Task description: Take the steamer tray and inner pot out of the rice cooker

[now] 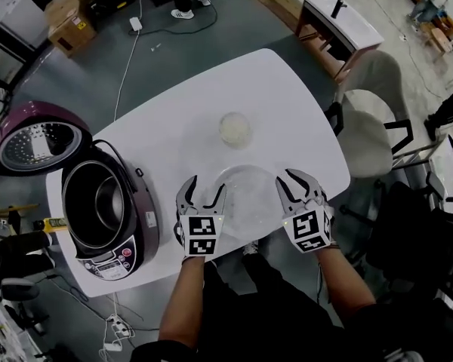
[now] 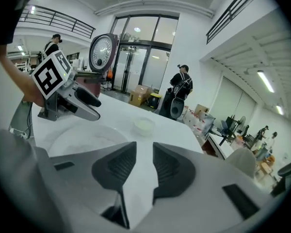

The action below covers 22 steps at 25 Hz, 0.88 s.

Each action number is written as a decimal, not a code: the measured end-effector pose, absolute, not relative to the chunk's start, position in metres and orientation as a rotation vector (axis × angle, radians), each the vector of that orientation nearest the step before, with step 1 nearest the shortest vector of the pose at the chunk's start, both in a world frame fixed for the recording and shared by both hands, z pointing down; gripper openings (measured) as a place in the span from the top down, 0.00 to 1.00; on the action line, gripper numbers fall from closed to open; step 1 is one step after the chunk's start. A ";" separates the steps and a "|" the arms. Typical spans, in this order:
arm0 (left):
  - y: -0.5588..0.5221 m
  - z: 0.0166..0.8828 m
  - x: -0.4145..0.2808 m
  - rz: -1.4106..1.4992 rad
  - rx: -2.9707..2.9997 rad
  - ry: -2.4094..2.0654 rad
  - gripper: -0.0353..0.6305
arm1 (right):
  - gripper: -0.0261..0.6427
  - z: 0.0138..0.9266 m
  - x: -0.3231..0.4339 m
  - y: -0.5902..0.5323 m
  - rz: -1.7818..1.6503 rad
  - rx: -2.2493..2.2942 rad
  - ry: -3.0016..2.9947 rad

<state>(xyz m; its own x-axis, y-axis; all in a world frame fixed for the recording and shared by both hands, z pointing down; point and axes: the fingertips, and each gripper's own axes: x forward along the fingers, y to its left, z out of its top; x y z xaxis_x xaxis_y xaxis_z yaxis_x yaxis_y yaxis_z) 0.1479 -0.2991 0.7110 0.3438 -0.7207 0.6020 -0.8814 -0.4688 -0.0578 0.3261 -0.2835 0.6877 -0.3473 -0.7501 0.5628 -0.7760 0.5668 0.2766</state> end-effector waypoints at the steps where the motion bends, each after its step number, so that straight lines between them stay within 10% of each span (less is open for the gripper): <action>1: -0.299 0.696 0.148 0.779 2.339 -1.451 0.49 | 0.78 0.676 0.319 -0.286 0.033 1.221 -2.177; 9: -0.285 0.569 0.122 0.498 2.370 -1.619 0.44 | 0.46 0.564 0.263 -0.294 -0.104 1.289 -2.395; 22: -0.242 0.495 -0.022 0.396 2.209 -1.790 0.34 | 0.40 0.491 0.103 -0.281 0.140 0.945 -2.710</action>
